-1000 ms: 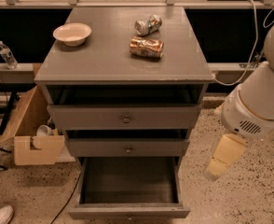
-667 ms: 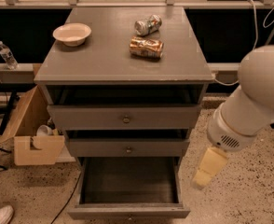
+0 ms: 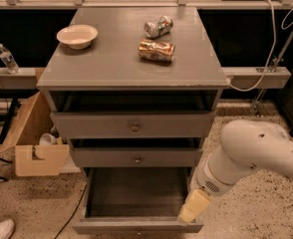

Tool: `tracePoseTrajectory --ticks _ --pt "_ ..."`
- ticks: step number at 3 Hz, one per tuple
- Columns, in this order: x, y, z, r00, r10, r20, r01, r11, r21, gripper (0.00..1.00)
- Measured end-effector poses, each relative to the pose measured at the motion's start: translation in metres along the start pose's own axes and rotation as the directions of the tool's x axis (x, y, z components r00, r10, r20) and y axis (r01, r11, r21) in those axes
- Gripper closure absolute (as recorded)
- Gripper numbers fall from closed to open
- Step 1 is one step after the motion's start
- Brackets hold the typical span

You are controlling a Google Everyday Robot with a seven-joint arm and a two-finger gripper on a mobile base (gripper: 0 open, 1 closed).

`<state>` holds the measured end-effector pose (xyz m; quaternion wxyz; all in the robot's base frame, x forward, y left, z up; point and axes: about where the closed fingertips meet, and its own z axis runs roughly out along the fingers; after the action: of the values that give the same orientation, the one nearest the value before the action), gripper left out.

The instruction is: Close bottom drawer

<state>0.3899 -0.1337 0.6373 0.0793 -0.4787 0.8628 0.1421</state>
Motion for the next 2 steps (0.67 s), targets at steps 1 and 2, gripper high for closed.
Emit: tracePoseTrajectory --ticks 1,2 --pt "-0.002 0.002 0.065 0.994 0.071 0.079 -0.067 0.9966 -0.048 0.00" --pt "-0.013 -0.013 0.071 0.989 0.077 0.130 -0.076 0.9970 -0.011 0.00"
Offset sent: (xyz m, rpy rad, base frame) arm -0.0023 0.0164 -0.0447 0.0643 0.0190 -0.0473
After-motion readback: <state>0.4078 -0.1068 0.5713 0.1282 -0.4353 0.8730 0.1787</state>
